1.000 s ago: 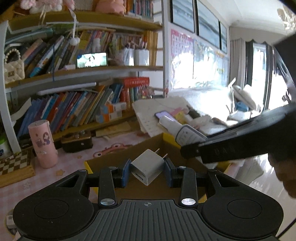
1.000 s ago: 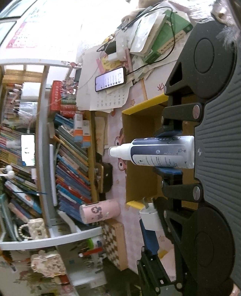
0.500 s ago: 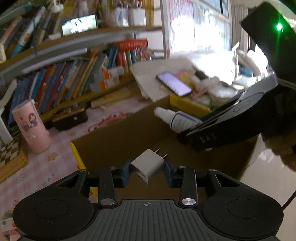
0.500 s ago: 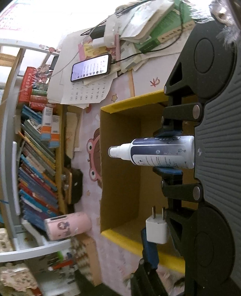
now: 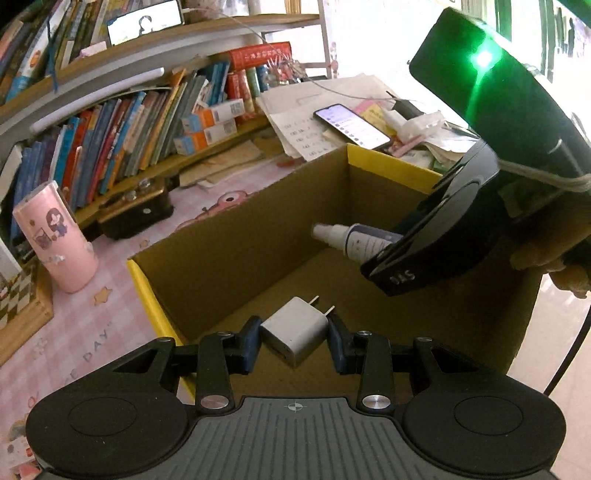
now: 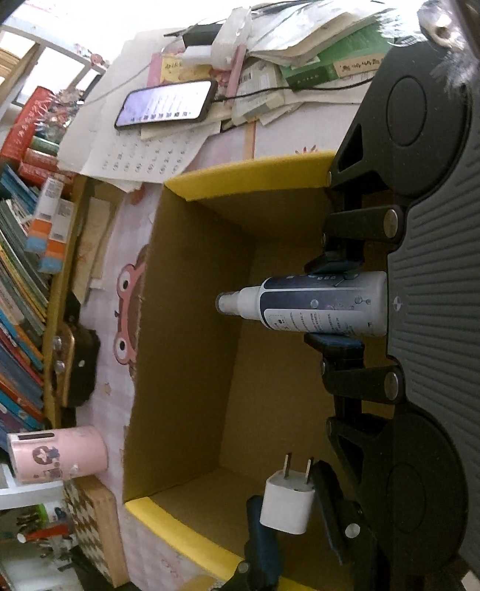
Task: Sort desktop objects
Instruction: 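Lower the plug and bottle into the box and open both grippers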
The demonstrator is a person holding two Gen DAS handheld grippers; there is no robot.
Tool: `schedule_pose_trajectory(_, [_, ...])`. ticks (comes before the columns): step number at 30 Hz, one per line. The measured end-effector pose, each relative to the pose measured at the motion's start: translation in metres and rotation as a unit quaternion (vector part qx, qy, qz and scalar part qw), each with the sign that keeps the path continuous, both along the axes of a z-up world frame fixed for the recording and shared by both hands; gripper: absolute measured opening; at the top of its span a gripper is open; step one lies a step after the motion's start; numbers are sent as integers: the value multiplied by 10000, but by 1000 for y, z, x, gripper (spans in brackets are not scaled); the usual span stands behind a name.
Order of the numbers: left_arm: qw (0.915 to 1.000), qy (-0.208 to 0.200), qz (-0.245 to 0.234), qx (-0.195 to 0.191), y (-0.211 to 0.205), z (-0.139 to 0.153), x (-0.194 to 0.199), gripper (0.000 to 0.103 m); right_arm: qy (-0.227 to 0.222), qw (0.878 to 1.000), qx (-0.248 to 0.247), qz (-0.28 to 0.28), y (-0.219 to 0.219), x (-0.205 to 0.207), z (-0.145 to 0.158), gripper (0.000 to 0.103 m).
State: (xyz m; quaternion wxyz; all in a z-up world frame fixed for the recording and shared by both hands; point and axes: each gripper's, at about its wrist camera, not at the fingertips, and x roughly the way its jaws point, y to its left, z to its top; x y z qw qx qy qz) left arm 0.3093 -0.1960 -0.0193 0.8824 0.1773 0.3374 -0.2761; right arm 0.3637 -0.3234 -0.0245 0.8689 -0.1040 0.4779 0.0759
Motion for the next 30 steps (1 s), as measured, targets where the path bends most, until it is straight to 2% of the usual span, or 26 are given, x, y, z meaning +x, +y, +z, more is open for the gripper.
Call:
schedule_pose_trajectory(4, [10000, -29, -18, 15, 0, -1, 0, 36, 101, 9999, 0, 23, 2, 2, -5, 30])
schedule_pose_trajectory(11, [9998, -49, 62, -178, 3, 2, 1, 40, 13, 9999, 126, 4, 0, -1, -2, 30])
schedule_pose_trajectory(15, [9991, -263, 135, -309, 9, 9, -6, 48, -209, 9990, 380, -61, -2, -7, 11, 38])
schedule_pose_trajectory(23, [9948, -759, 309, -611, 22, 37, -25, 57, -770, 9950, 630, -118, 3, -31, 44, 40])
schedule_pose_trajectory(30, [9886, -1039, 463, -990, 39, 59, -50, 62, -1378, 9876, 717, -232, 7, -74, 76, 42])
